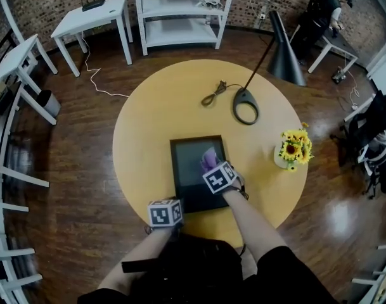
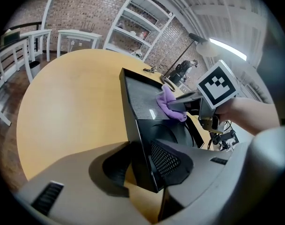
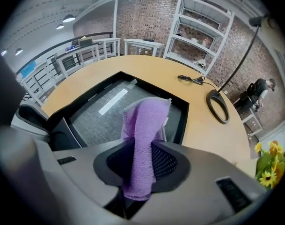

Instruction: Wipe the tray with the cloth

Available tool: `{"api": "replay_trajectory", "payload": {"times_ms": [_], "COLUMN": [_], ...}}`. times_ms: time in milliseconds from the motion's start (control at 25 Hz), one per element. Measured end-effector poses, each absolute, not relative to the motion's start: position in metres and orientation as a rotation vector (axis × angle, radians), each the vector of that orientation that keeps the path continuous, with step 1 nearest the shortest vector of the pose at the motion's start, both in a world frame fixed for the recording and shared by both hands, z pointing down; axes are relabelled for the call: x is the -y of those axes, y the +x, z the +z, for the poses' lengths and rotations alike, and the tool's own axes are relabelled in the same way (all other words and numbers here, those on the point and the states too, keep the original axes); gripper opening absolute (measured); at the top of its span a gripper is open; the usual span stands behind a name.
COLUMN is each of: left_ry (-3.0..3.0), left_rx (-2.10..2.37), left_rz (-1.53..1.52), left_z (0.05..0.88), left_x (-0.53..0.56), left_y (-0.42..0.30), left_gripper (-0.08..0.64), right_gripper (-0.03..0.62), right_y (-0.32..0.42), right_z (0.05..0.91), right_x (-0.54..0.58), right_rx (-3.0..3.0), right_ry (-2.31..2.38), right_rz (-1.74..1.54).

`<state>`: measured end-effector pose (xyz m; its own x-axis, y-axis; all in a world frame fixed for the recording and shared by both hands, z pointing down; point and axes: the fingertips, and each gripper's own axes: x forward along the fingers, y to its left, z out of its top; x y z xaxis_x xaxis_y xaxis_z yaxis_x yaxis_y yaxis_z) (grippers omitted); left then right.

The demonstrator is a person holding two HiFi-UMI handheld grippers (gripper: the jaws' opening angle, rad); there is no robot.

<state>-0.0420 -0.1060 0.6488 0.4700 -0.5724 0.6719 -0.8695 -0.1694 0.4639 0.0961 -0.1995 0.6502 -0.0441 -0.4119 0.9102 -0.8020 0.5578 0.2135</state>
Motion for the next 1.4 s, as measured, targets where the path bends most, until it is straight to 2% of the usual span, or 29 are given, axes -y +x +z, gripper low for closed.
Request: {"api": "replay_trajectory", "payload": {"times_ms": [480, 720, 880, 1000, 1280, 1360, 1400], "left_ry": [1.855, 1.716, 1.675, 1.763, 1.946, 1.954, 1.95], "left_rx": [1.204, 1.21, 1.23, 1.144, 1.025, 1.019, 1.027], "left_rz": [0.396, 0.068, -0.083, -0.015, 0.358, 0.43, 0.456], "left_z": [0.649, 0.637, 0.628, 0.62, 0.63, 0.637, 0.64], "left_x": [0.106, 0.108, 0.141, 0.186, 0.252, 0.253, 0.253], "left_y": [-0.044, -0.084, -0.122, -0.116, -0.066, -0.06, -0.058], "left_gripper": [0.126, 0.14, 0.141, 0.141, 0.14, 0.115, 0.07], "right_gripper": [0.097, 0.097, 0.097, 0.097, 0.095, 0.095, 0.095], "right_y": [0.088, 0.018, -0.014, -0.015, -0.017, -0.015, -0.013], "right_z": [0.647, 0.61, 0.626, 0.649, 0.656, 0.656, 0.656], "right_x": [0.201, 0.161, 0.122, 0.097, 0.092, 0.09, 0.09], "right_rx": [1.814, 2.077, 2.043, 1.973, 1.926, 1.915, 1.91], "right_ry": [1.063, 0.977, 0.924, 0.928, 0.997, 1.004, 1.006], "right_rz": [0.516, 0.843, 0.987, 0.991, 0.942, 0.972, 0.975]}}
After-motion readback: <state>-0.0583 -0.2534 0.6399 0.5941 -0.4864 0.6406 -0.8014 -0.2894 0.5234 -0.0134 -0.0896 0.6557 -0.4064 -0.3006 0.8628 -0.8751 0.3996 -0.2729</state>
